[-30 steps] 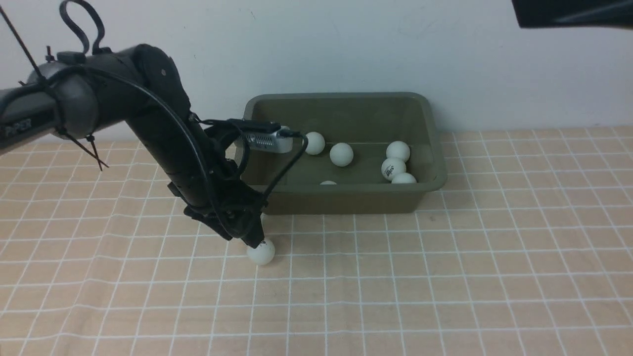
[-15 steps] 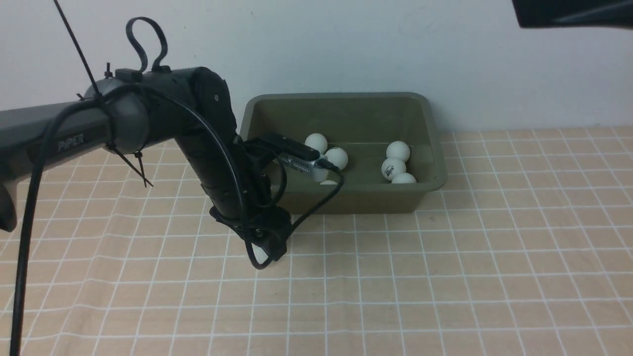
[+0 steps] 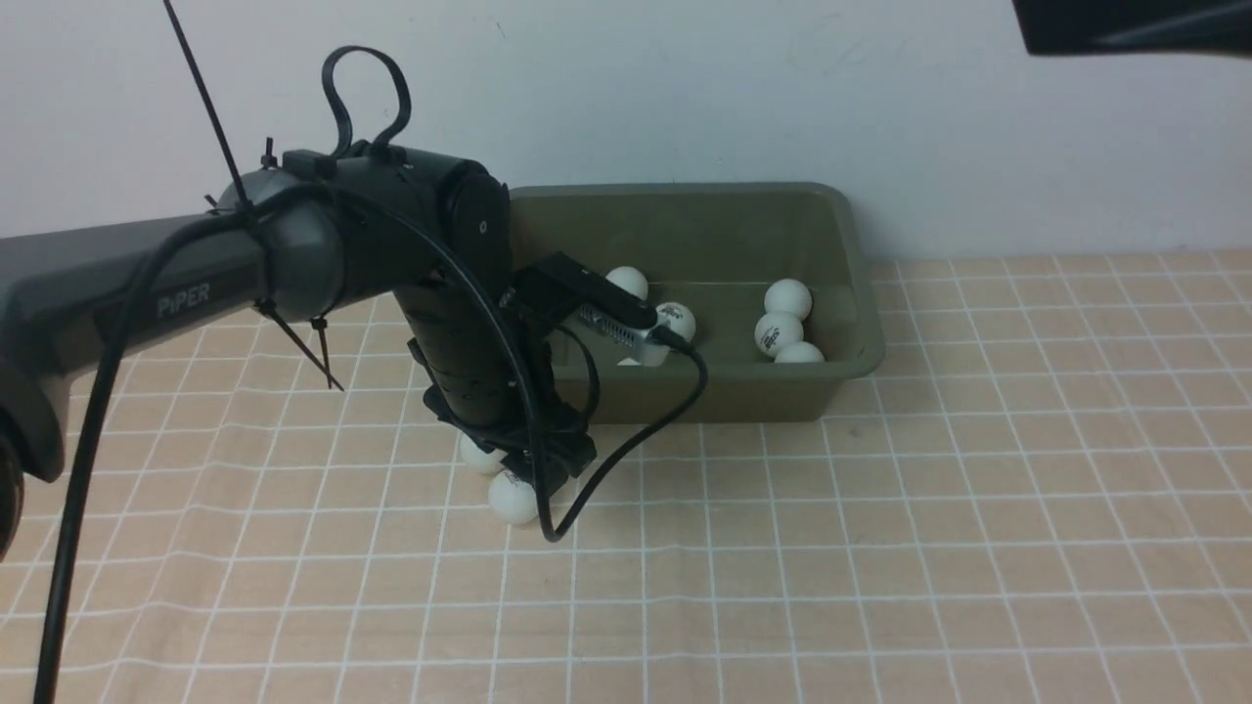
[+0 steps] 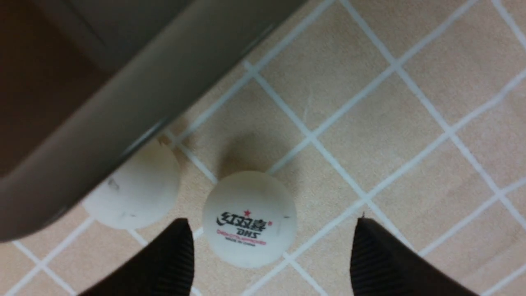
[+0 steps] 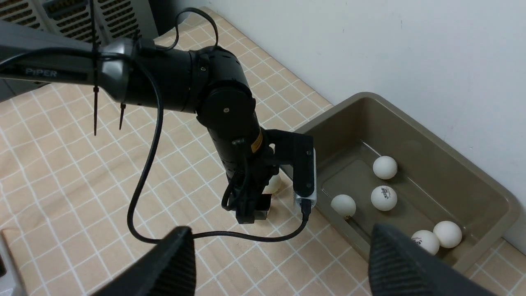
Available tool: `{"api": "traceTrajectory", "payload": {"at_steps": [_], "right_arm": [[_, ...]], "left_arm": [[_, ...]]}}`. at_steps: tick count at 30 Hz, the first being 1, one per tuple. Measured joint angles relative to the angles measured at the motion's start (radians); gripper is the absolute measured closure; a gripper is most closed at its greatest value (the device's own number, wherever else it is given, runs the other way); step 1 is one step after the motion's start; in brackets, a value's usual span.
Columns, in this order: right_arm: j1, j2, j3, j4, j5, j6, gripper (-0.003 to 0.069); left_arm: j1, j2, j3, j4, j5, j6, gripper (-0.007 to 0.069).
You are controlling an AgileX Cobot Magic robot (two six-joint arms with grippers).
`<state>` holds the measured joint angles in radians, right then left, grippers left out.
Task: Put the table tennis balls into the box on the light coffee tablecloth.
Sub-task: 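Reach for and grasp a ping pong ball on the table beside the basket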
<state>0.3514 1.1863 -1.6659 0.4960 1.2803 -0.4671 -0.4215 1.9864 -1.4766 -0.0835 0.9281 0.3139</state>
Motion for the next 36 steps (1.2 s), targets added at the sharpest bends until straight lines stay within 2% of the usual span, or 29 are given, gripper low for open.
{"api": "traceTrajectory", "payload": {"at_steps": [18, 27, 36], "right_arm": [[0.000, 0.000, 0.000, 0.000, 0.000, -0.001, 0.0147], [0.000, 0.000, 0.000, 0.000, 0.000, -0.001, 0.0147], [0.000, 0.000, 0.000, 0.000, 0.000, -0.001, 0.0147]], "left_arm": [[0.000, 0.069, 0.000, 0.033, -0.022, -0.010, 0.0202], [0.000, 0.079, 0.000, 0.049, -0.031, -0.016, 0.0281], [0.000, 0.089, 0.000, 0.054, -0.047, -0.016, 0.0284]]}}
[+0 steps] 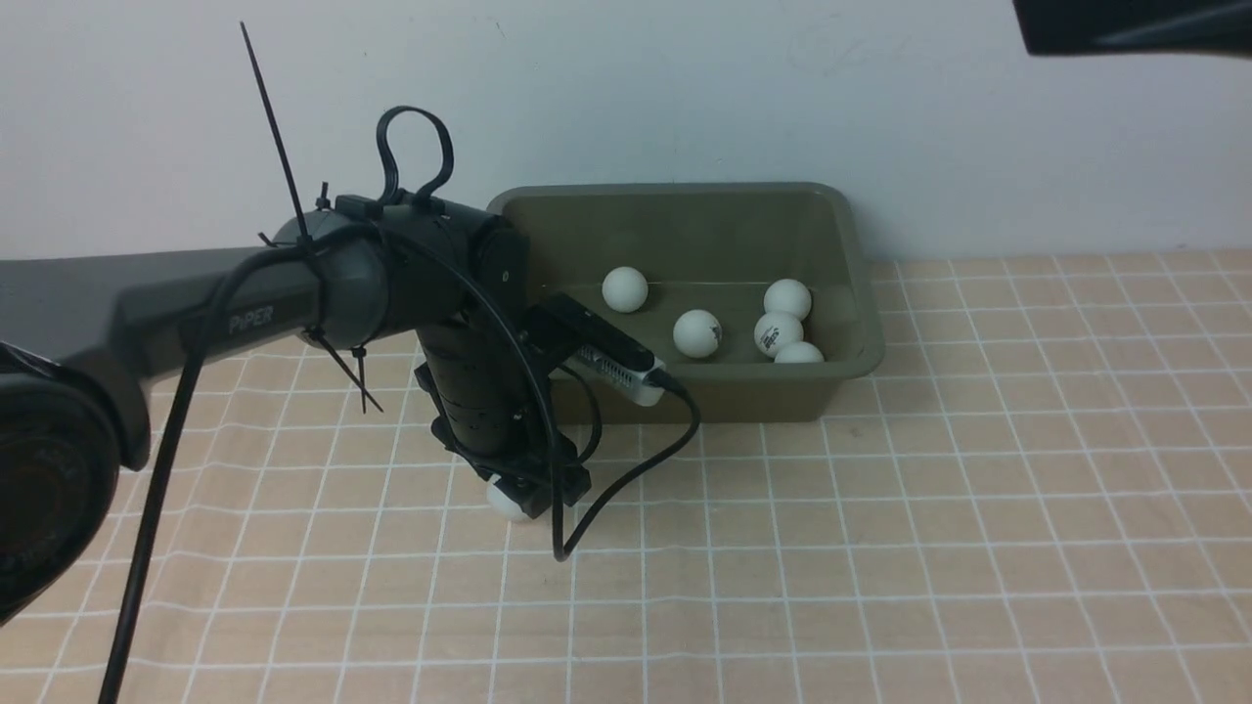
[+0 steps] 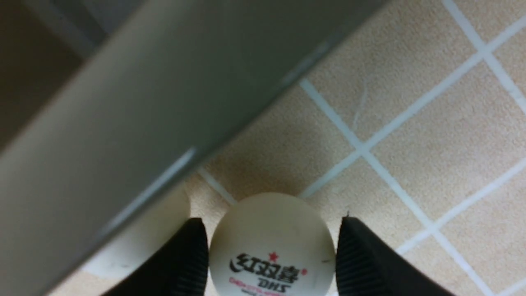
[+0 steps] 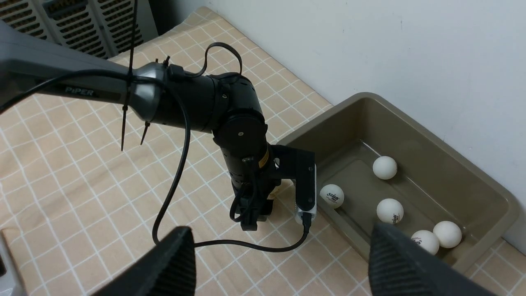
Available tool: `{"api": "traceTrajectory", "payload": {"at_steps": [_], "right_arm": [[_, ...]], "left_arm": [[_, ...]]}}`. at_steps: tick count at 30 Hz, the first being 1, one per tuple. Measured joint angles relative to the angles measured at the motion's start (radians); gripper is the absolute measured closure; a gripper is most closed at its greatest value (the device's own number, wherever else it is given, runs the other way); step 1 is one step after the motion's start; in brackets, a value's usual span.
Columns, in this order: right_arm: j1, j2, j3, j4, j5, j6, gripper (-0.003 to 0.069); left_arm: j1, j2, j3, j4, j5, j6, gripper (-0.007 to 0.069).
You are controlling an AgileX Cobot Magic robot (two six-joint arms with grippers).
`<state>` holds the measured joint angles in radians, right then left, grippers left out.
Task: Put the table tennis balls into the box on the light coffee tablecloth.
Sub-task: 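Reach for and grasp a ping pong ball on the table beside the basket, then drop the ball into the bin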
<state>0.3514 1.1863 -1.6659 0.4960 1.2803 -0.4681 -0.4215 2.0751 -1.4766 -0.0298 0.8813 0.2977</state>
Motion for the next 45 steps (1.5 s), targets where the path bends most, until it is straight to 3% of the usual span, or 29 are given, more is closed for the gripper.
{"api": "traceTrajectory", "payload": {"at_steps": [5, 10, 20, 28, 35, 41, 45], "right_arm": [[0.000, 0.000, 0.000, 0.000, 0.000, 0.000, 0.0147], [0.000, 0.000, 0.000, 0.000, 0.000, -0.011, 0.0147], [0.000, 0.000, 0.000, 0.000, 0.000, -0.013, 0.0147], [0.000, 0.000, 0.000, 0.000, 0.000, -0.015, 0.0147], [0.000, 0.000, 0.000, 0.001, 0.000, -0.016, 0.0147], [0.000, 0.000, 0.000, 0.002, 0.000, -0.016, 0.0147], [0.000, 0.000, 0.000, 0.002, 0.000, -0.016, 0.0147]], "left_arm": [[0.000, 0.001, -0.002, 0.001, 0.008, -0.014, 0.0306], [0.000, -0.008, -0.034, -0.028, 0.110, -0.017, 0.0307], [0.000, -0.133, -0.130, -0.198, 0.151, 0.158, 0.0307], [0.007, -0.139, -0.192, -0.265, -0.073, 0.280, 0.0307], [0.080, -0.088, -0.200, -0.267, -0.269, 0.346, 0.0299], [0.130, -0.059, -0.198, -0.267, -0.281, 0.355, 0.0190], [0.146, -0.105, -0.198, -0.262, -0.212, 0.355, 0.0190]]}}
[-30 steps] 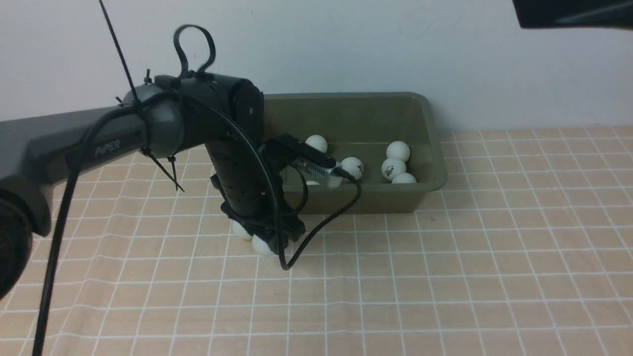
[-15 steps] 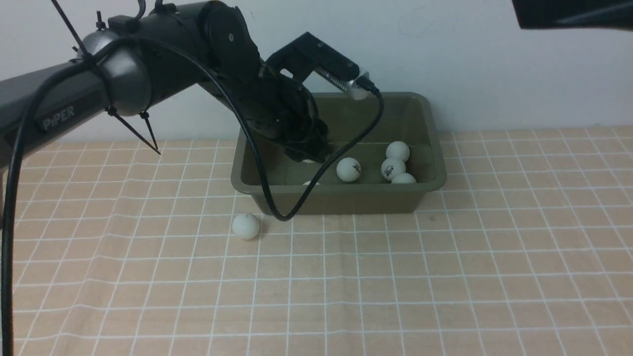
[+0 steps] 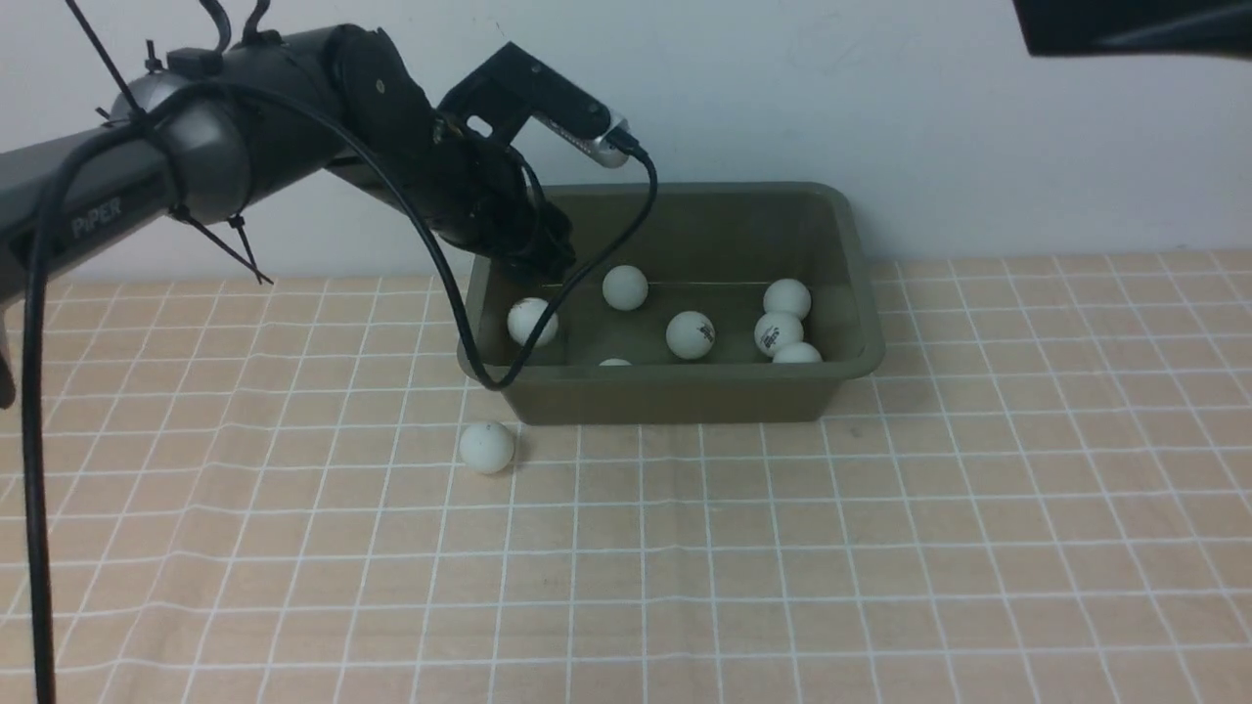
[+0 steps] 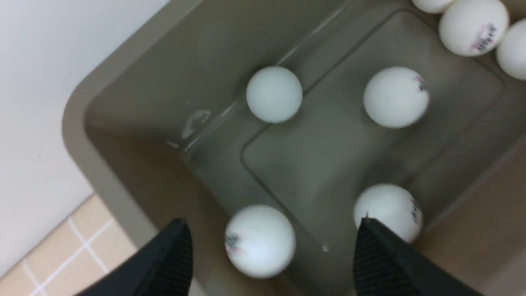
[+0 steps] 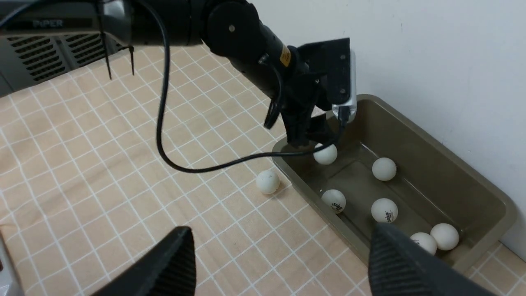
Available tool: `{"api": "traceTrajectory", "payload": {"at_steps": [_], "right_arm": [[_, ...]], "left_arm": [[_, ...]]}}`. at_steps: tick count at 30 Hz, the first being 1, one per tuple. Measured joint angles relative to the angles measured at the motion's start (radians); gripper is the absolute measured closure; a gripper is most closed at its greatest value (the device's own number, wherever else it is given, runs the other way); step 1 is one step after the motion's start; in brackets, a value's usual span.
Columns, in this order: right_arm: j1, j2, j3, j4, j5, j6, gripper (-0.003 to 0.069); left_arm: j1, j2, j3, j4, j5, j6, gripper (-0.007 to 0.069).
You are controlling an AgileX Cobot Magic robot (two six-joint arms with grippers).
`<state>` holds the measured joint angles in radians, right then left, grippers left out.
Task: Put the table tennis balls into the box on the light coffee tablecloth.
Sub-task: 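Drop the ball into the bin, then reach for and grasp a ping pong ball on the table beside the basket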
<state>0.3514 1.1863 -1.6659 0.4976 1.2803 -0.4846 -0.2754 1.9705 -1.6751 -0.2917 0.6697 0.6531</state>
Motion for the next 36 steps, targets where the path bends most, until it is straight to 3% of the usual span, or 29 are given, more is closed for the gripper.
{"api": "traceTrajectory", "payload": {"at_steps": [4, 10, 13, 17, 22, 27, 36], "right_arm": [[0.000, 0.000, 0.000, 0.000, 0.000, 0.000, 0.0147], [0.000, 0.000, 0.000, 0.000, 0.000, 0.001, 0.0147], [0.000, 0.000, 0.000, 0.000, 0.000, 0.001, 0.0147], [0.000, 0.000, 0.000, 0.002, 0.000, 0.001, 0.0147], [0.000, 0.000, 0.000, 0.002, 0.000, 0.001, 0.0147], [0.000, 0.000, 0.000, 0.002, 0.000, 0.000, 0.0147], [0.000, 0.000, 0.000, 0.002, 0.000, 0.000, 0.0147]], "left_arm": [[0.049, -0.099, 0.000, 0.020, 0.114, -0.036, 0.0224], [0.218, -0.232, -0.001, -0.026, 0.313, -0.078, 0.0252], [0.291, -0.261, -0.001, -0.110, 0.480, -0.042, 0.0253], [0.336, -0.266, 0.022, -0.211, 0.549, 0.049, 0.0253], [0.340, -0.266, 0.161, -0.238, 0.533, 0.178, 0.0253], [0.340, -0.266, 0.369, -0.284, 0.383, 0.339, 0.0253], [0.340, -0.249, 0.551, -0.615, 0.166, 0.733, 0.0241]]}}
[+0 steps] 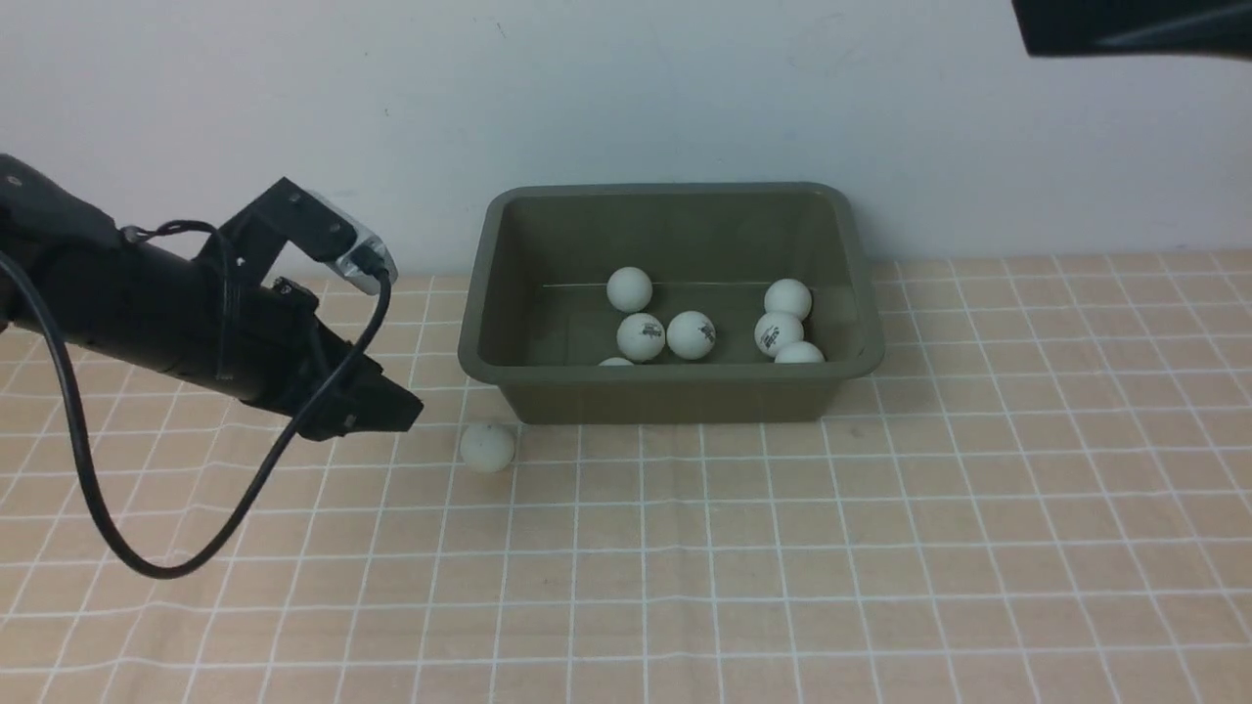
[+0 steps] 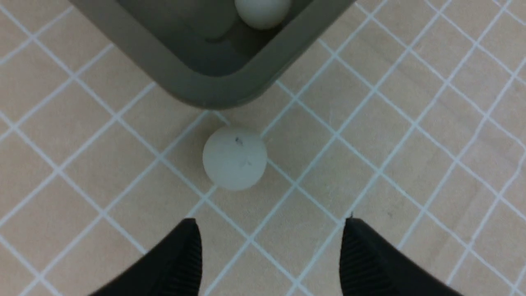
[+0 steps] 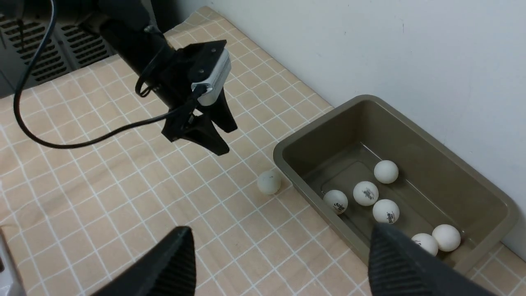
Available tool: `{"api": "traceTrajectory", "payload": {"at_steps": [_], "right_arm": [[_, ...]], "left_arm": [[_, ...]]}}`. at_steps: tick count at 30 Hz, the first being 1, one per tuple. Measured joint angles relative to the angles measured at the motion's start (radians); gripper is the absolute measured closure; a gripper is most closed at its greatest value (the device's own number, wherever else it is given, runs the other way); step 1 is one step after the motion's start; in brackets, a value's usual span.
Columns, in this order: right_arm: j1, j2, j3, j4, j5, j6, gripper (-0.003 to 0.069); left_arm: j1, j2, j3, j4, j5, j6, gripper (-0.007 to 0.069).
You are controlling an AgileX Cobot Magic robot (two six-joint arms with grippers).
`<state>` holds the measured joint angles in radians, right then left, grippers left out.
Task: Put the table tennis balls into the box on the light coffee tablecloth.
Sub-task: 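Reach for and grasp a ping pong ball on the table beside the basket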
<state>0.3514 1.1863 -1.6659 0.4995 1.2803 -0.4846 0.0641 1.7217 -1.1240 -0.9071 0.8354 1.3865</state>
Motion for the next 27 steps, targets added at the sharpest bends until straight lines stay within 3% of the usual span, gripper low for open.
{"api": "traceTrajectory", "payload": {"at_steps": [6, 11, 20, 27], "right_arm": [[0.000, 0.000, 0.000, 0.000, 0.000, 0.000, 0.0147], [0.000, 0.000, 0.000, 0.000, 0.000, 0.000, 0.0147], [0.000, 0.000, 0.000, 0.000, 0.000, 0.000, 0.0147], [0.000, 0.000, 0.000, 0.001, 0.000, 0.000, 0.0147]], "left_arm": [[0.000, 0.067, 0.006, -0.137, -0.050, 0.058, 0.0181], [-0.016, 0.122, 0.006, -0.151, -0.085, 0.069, 0.0166], [-0.134, 0.171, 0.006, -0.170, -0.245, 0.128, 0.0166], [-0.147, 0.214, 0.005, -0.188, -0.314, 0.134, 0.0166]]}}
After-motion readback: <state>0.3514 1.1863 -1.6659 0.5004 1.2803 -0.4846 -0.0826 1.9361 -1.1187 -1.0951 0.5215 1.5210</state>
